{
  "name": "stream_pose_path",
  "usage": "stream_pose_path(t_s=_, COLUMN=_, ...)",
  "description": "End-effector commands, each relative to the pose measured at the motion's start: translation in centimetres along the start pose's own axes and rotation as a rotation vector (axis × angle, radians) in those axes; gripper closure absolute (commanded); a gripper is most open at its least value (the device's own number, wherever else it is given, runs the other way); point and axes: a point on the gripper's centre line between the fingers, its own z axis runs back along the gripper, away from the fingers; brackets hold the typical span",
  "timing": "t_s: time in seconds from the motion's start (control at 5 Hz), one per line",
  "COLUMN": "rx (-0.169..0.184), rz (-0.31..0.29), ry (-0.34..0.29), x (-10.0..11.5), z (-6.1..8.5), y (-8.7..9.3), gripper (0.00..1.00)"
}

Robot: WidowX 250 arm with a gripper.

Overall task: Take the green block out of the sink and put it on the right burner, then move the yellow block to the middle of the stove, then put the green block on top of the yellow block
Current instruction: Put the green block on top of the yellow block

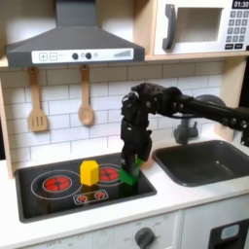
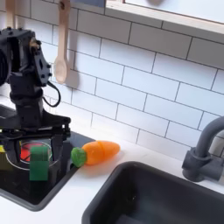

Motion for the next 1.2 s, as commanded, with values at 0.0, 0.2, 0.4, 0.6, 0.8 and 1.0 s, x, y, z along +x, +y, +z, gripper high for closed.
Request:
stream_pose_path(t_s=0.0, rx=0.023, rz=0.026, ry=-0.014, x=0.3, z=-0.6, y=0.0, gripper=0.00)
stream_pose_path(t_s=0.2, rx=0.031, rz=0.036, ry=-0.035, x=0.5, z=-0.7, y=-0.3, gripper=0.00)
stream_pose_path(t_s=0.4, rx=0.049, rz=0.039, ry=-0.043, x=0.6, z=-1.1, y=-0.6, gripper=0.00)
stream_pose_path(t_s=0.6, rx=0.063, rz=0.040, ry=-0.042, x=0.6, z=-1.8, y=-1.0, gripper=0.00)
stream_pose_path(t_s=0.8, rx=0.070, rz=0.053, ry=-0.038, x=0.8, z=-2.2, y=-1.0, gripper=0.00)
stream_pose_path(t_s=1.0, rx=0.086, rz=0.073, ry=-0.027, x=1.0, z=-2.7, y=-0.8, gripper=0.00)
